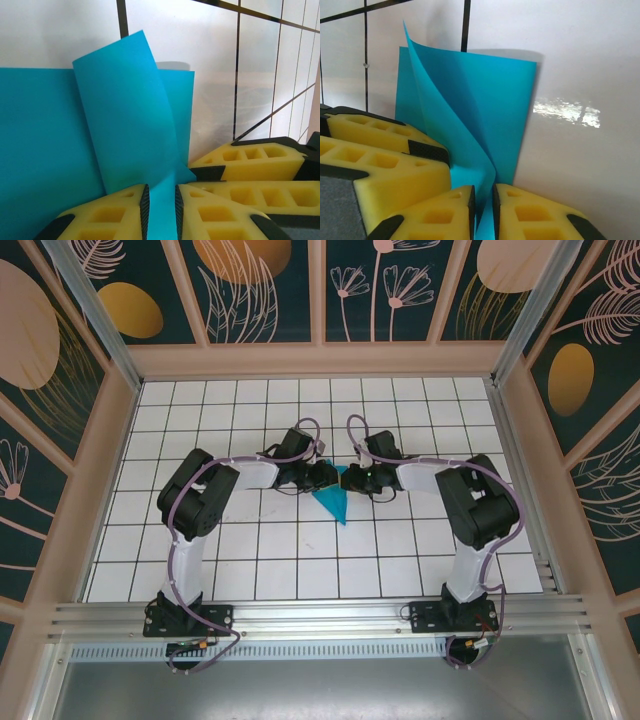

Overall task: Fold a paper plane with a square sheet of paper (fold left side to right side)
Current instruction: Fourth fold the wing at the center of the table.

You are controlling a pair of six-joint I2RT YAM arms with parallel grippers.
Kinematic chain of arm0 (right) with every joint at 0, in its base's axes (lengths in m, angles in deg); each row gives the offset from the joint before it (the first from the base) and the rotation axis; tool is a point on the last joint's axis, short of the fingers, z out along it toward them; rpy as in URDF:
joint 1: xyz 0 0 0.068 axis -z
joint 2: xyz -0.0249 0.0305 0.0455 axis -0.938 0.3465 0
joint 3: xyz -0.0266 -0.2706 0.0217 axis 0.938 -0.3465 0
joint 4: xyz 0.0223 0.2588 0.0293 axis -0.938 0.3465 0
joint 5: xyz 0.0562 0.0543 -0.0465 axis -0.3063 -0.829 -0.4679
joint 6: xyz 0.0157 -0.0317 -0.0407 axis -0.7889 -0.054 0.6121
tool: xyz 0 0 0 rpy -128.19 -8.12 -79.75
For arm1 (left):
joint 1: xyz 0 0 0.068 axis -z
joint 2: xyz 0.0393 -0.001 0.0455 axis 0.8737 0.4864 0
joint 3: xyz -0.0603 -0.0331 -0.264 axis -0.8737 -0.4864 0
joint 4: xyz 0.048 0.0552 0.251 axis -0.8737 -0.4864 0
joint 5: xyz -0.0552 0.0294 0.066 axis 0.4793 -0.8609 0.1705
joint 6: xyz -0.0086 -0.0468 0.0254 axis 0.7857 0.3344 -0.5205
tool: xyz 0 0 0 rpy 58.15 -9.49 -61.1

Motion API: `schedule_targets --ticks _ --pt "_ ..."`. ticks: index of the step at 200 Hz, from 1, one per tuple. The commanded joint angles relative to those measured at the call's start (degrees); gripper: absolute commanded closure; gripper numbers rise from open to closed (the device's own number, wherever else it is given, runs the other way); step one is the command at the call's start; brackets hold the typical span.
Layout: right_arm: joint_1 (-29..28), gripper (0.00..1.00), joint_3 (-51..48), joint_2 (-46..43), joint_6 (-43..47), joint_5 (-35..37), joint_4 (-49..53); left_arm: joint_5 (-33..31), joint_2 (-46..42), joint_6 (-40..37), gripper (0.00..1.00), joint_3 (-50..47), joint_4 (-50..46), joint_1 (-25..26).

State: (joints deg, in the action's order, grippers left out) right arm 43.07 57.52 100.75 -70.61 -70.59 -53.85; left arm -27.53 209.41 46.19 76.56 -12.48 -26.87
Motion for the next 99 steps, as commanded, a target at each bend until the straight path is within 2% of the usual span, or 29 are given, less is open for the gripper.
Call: schedule_targets --ticks 1,18,36,74,99 --pt "0.89 0.75 1.8 -5.67 0.63 0.55 2.2 -3.01 2.93 -1.26 0.76 -2.88 -3.15 -0.09" --pt "1.25 0.7 1.31 -9.03 1.06 1.75 4.07 -3.07 2.83 -1.25 0.76 -2.73 -3.23 -0.05" --pt "1.24 0.7 0.14 -12.26 1.2 0.38 5.73 -3.08 2.75 -1.39 0.76 -2.7 -3.32 -0.03" --pt "-2.11 0.82 -5.71 -16.29 -2.46 -6.89 3.12 -3.21 2.58 -1.38 0.76 -2.72 -3.24 -0.05" --pt "-5.52 0.84 -9.11 -16.41 -5.68 -7.42 -0.28 -3.21 2.4 -1.47 0.76 -2.73 -3.37 -0.01"
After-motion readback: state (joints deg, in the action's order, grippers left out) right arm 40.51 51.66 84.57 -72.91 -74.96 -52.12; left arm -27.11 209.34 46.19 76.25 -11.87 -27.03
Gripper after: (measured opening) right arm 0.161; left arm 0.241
